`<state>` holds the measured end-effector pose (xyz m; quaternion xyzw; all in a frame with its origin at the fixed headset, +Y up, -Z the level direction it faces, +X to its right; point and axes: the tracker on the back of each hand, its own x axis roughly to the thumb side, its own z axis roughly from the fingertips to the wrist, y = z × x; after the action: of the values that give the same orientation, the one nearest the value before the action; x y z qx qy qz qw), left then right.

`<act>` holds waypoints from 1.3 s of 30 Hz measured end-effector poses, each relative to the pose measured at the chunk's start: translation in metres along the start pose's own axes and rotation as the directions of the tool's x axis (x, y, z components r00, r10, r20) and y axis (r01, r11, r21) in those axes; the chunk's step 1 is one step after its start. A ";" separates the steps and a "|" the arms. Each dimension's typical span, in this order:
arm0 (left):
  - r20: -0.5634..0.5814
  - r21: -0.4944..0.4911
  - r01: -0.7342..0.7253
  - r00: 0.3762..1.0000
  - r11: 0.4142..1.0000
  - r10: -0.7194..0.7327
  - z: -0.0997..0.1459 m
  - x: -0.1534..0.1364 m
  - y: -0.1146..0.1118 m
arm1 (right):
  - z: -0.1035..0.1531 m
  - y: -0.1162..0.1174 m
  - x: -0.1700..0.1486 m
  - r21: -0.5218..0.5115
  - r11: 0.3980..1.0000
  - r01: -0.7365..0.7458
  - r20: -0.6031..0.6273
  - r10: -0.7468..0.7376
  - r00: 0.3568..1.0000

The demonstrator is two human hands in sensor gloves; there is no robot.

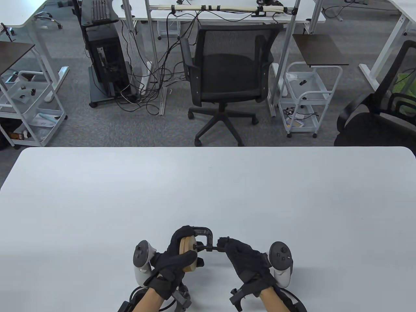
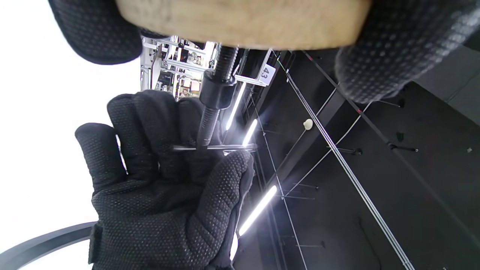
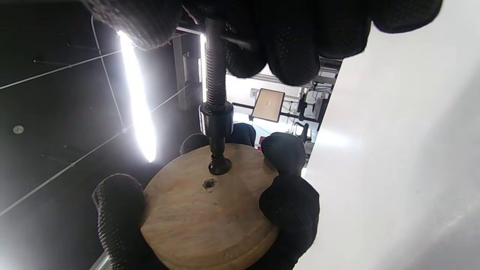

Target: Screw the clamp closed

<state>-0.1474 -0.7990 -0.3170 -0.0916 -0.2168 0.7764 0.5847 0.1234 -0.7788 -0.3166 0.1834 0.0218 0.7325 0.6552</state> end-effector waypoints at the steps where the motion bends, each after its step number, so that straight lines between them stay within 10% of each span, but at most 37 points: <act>1: 0.000 0.003 -0.005 1.000 1.000 0.005 0.000 0.001 0.001 | 0.000 0.000 0.003 0.013 1.000 -0.017 0.036 0.017 0.999; 6: -0.010 0.016 -0.042 0.999 0.999 0.042 0.001 0.000 0.002 | 0.001 -0.005 0.023 -0.017 0.947 -0.322 0.269 0.315 0.910; 8: -0.018 0.008 -0.081 0.997 0.997 0.081 0.001 -0.001 0.003 | 0.003 -0.001 0.030 -0.038 0.843 -0.537 0.356 0.513 0.781; 12: -0.048 -0.018 -0.204 0.978 0.979 0.203 0.000 -0.006 0.002 | 0.008 0.013 0.038 -0.169 0.454 -0.875 0.445 0.827 0.343; 16: -0.049 0.003 -0.198 0.979 0.980 0.198 0.000 -0.006 0.003 | 0.009 0.026 0.039 -0.192 0.323 -0.927 0.487 0.851 0.195; 19: -0.046 -0.002 -0.155 0.987 0.988 0.155 0.001 -0.003 0.006 | 0.009 0.025 0.039 -0.161 0.413 -0.897 0.493 0.821 0.289; 24: -0.049 -0.011 -0.085 0.995 0.996 0.084 0.000 -0.003 0.005 | 0.005 0.015 0.033 -0.025 0.810 -0.586 0.377 0.551 0.745; 27: -0.039 -0.023 -0.053 0.998 0.998 0.052 -0.001 -0.001 0.003 | 0.002 0.011 0.024 0.020 0.938 -0.345 0.265 0.328 0.907; 39: 0.008 -0.111 0.142 0.990 0.984 -0.142 -0.004 0.006 -0.005 | 0.000 0.000 -0.007 -0.041 0.990 0.137 -0.169 -0.142 0.975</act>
<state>-0.1435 -0.7914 -0.3174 -0.1084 -0.2656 0.7193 0.6327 0.1242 -0.7854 -0.3179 0.1081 0.0804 0.6979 0.7034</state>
